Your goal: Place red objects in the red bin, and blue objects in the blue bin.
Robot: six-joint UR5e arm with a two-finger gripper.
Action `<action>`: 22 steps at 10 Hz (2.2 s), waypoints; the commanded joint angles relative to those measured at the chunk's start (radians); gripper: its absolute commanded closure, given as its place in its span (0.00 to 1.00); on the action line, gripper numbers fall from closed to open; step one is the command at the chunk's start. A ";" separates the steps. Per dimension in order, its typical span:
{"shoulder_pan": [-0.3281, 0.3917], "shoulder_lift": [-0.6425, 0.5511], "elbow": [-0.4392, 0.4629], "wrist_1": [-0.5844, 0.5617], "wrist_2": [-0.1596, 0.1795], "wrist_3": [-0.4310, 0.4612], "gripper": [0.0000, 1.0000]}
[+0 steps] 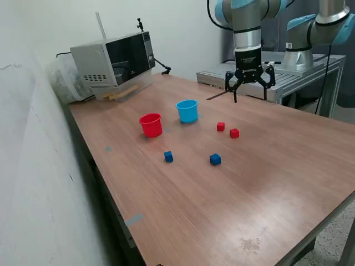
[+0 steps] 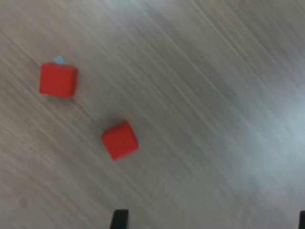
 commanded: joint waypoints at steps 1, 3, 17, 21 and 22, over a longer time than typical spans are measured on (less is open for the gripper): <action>-0.049 0.002 0.090 -0.007 0.000 -0.330 0.00; -0.043 0.043 0.096 -0.060 0.010 -0.350 0.00; -0.124 0.235 -0.050 -0.100 0.059 -0.363 0.00; -0.124 0.239 -0.047 -0.122 0.059 -0.363 1.00; -0.124 0.239 -0.047 -0.122 0.059 -0.363 1.00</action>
